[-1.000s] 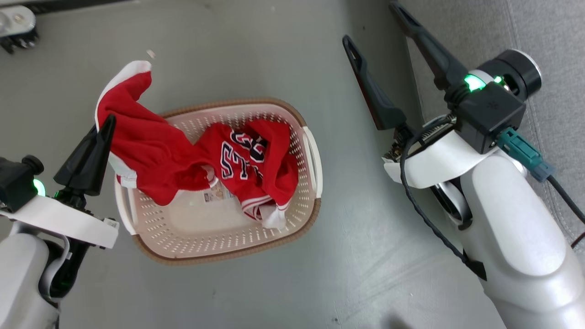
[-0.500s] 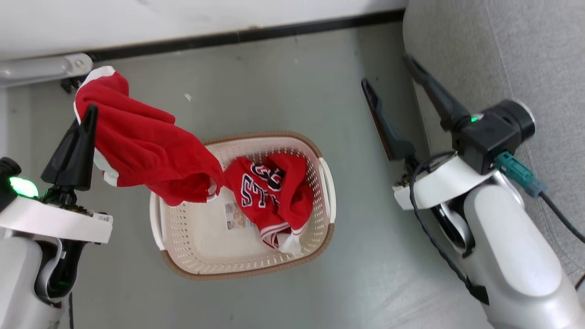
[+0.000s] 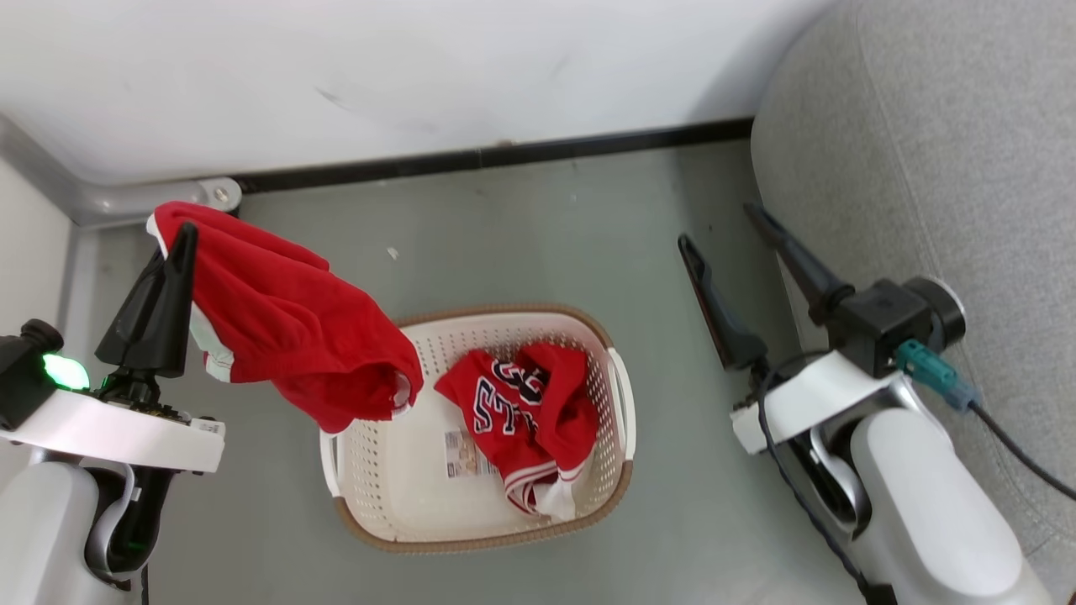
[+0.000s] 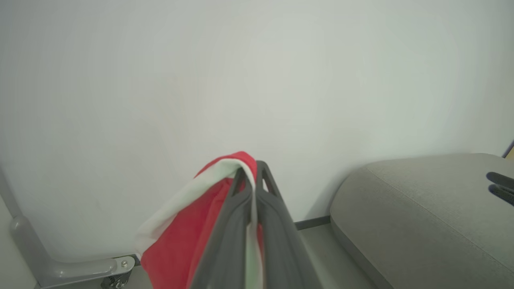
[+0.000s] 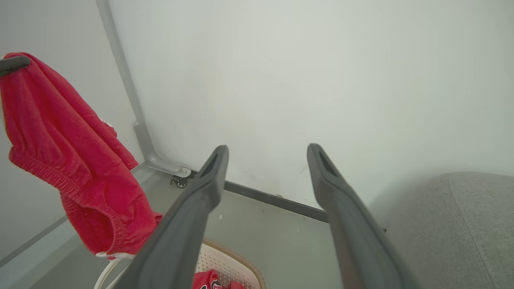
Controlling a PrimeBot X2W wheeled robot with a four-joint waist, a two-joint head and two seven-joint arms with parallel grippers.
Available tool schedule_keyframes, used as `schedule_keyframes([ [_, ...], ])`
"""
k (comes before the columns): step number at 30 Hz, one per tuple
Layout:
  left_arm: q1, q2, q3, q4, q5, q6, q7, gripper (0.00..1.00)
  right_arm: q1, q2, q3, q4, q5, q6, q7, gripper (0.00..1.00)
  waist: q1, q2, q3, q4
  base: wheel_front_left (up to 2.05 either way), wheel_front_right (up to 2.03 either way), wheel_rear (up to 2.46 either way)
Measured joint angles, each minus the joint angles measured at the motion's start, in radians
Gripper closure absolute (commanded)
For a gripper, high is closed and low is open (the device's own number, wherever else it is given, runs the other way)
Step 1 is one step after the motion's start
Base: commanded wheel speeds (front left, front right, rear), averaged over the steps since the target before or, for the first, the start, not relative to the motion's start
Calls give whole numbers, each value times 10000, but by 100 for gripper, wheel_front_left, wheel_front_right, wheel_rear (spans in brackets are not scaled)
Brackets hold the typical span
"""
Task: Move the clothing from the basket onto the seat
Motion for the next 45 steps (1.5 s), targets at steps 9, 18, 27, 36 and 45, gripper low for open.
schedule_keyframes([
  [9,-10,-69,-263,-395,583,-29,-2,100,582,2,-8,286,169,0,0,0,-1,0,-808,190,0,0,0],
  [18,-271,-180,-700,-715,1133,-29,-29,100,1013,6,46,401,504,0,0,0,-1,0,-1506,349,0,0,0],
  [27,-667,-115,-1269,-968,2048,-35,-29,100,1331,0,621,451,997,0,0,0,-1,1,-2030,464,0,0,0],
  [36,-1080,-88,-2424,-1344,2826,-40,-31,100,1354,0,1937,543,1241,0,0,0,-1,0,-2508,568,0,0,0],
  [45,-1559,-307,-3496,-1760,3154,-40,-13,100,1364,0,2932,539,1609,0,0,0,-1,0,-2864,624,0,0,0],
])
